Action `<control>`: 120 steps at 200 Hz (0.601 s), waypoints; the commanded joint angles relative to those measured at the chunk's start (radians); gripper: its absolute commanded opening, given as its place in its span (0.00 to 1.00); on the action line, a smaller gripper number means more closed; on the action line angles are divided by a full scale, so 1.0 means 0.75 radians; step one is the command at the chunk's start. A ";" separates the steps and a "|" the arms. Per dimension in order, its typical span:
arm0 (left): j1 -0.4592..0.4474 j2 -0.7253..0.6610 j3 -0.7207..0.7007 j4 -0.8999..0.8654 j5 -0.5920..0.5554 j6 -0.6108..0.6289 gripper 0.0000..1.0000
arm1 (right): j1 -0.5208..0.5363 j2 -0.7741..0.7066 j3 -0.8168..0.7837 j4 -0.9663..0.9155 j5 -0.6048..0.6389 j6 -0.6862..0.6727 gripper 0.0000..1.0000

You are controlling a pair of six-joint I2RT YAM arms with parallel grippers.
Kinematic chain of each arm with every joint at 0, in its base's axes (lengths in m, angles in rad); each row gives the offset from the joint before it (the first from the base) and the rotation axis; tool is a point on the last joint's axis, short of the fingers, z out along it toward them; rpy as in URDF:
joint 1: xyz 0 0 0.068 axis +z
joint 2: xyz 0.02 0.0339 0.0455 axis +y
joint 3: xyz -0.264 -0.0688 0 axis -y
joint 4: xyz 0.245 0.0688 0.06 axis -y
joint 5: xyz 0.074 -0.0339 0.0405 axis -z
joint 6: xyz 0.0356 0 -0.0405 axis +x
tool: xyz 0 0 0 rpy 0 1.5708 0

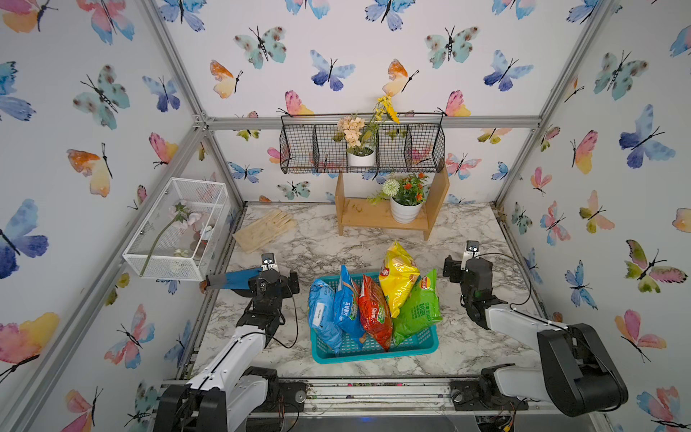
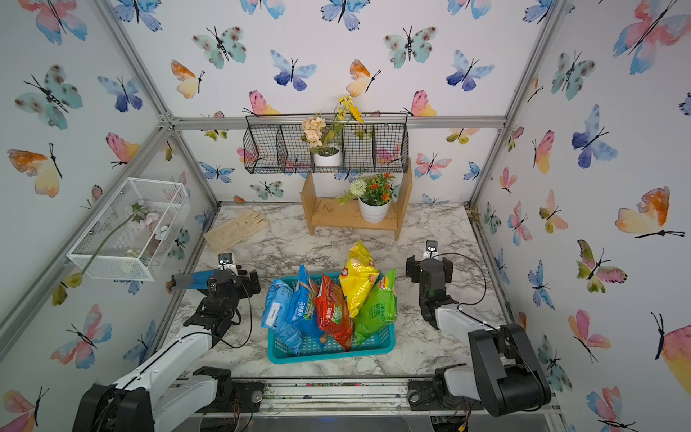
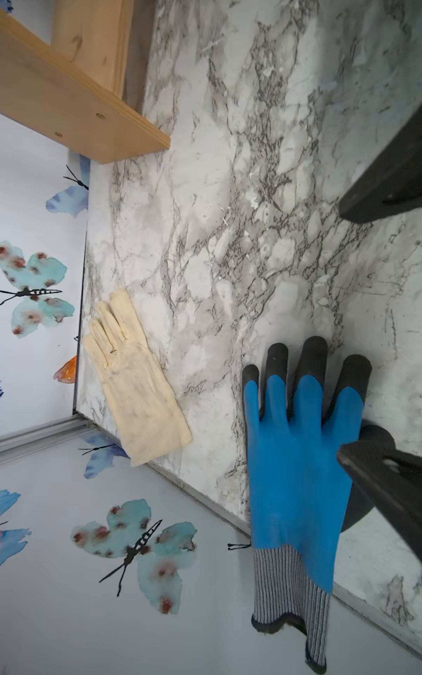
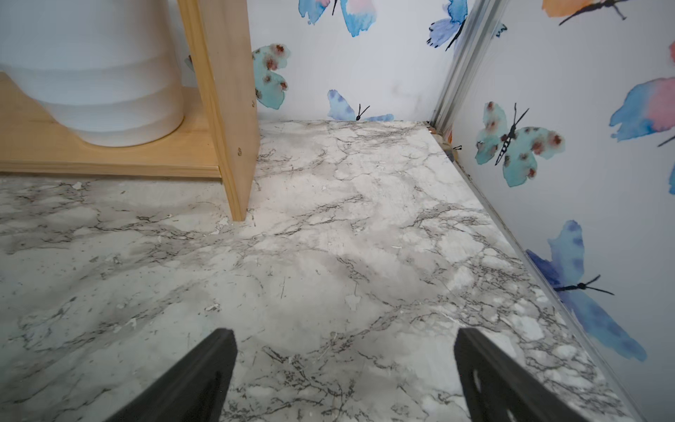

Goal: Put the potato chips into the basket
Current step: Reset both arms

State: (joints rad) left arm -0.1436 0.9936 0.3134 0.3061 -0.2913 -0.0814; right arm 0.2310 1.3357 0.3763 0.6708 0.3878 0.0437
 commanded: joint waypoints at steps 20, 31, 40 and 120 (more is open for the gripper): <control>0.090 0.035 -0.239 0.681 0.064 -0.007 0.99 | -0.075 0.114 -0.152 0.504 -0.119 -0.047 1.00; 0.097 0.083 -0.272 0.778 0.084 -0.015 0.99 | -0.088 0.160 -0.194 0.613 -0.141 -0.046 0.99; 0.095 0.111 -0.282 0.838 0.100 -0.005 0.99 | -0.093 0.209 -0.188 0.647 -0.156 -0.050 0.98; 0.112 0.509 -0.297 1.285 0.168 0.063 0.99 | -0.148 0.326 -0.159 0.701 -0.208 -0.020 0.98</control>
State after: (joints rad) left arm -0.0662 1.2911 0.1127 1.0721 -0.1993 -0.0544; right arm 0.1268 1.5806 0.2462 1.1557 0.2607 0.0174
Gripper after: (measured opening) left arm 0.988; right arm 0.981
